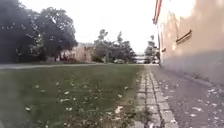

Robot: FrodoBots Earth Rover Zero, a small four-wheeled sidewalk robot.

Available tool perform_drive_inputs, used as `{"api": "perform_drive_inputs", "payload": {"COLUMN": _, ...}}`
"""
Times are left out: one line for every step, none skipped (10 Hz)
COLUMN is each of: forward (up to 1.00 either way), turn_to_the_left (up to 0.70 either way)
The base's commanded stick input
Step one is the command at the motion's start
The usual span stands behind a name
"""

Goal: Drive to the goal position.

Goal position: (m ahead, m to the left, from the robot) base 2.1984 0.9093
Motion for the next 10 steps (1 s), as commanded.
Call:
{"api": "perform_drive_inputs", "payload": {"forward": 0.44, "turn_to_the_left": 0.02}}
{"api": "perform_drive_inputs", "payload": {"forward": 0.44, "turn_to_the_left": 0.02}}
{"api": "perform_drive_inputs", "payload": {"forward": 0.44, "turn_to_the_left": 0.02}}
{"api": "perform_drive_inputs", "payload": {"forward": 0.44, "turn_to_the_left": 0.02}}
{"api": "perform_drive_inputs", "payload": {"forward": 0.44, "turn_to_the_left": 0.02}}
{"api": "perform_drive_inputs", "payload": {"forward": 0.44, "turn_to_the_left": 0.02}}
{"api": "perform_drive_inputs", "payload": {"forward": 0.44, "turn_to_the_left": 0.02}}
{"api": "perform_drive_inputs", "payload": {"forward": 0.44, "turn_to_the_left": 0.02}}
{"api": "perform_drive_inputs", "payload": {"forward": 0.44, "turn_to_the_left": 0.02}}
{"api": "perform_drive_inputs", "payload": {"forward": 0.44, "turn_to_the_left": 0.02}}
